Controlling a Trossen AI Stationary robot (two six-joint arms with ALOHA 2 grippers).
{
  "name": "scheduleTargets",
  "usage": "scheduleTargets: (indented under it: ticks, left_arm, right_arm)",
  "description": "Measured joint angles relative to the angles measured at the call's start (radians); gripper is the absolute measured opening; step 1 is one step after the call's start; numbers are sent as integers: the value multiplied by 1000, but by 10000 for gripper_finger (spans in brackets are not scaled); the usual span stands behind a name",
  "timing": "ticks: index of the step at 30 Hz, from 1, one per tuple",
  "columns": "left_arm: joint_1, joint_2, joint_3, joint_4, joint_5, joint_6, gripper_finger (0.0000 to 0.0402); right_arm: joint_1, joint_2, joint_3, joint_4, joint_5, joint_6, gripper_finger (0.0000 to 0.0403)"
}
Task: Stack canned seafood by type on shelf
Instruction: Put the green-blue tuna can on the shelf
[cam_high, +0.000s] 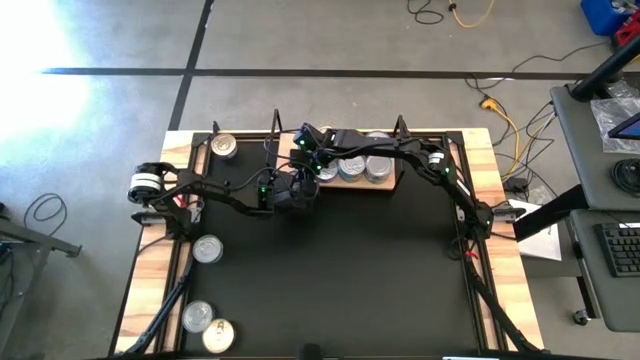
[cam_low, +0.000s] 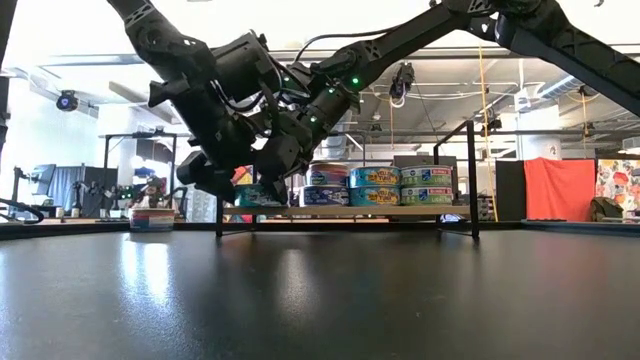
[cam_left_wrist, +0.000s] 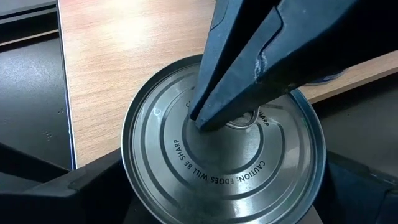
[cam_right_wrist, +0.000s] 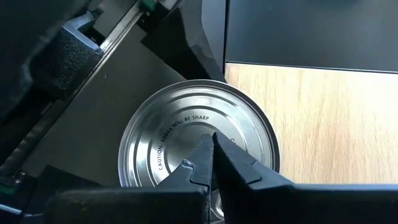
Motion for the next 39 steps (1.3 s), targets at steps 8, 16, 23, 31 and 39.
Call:
scheduleTargets:
  ticks: [8, 16, 23, 31, 39]
  left_arm:
    - [-1, -30, 1, -41, 51, -5, 390]
    - [0, -49, 14, -77, 47, -6, 396]
    - [12, -18, 14, -50, -23, -16, 398]
    - [13, 2, 15, -38, -83, -27, 398]
    - [17, 4, 15, 4, -116, -61, 398]
  right_arm:
    - [0, 0, 0, 0, 6, 0, 9]
    - [-1, 0, 1, 0, 36, -5, 9]
    - [-5, -4, 15, -1, 50, 8, 9]
    - [-8, -5, 133, -87, 0, 19, 9]
    - [-5, -8, 122, -128, -109, 1, 9]
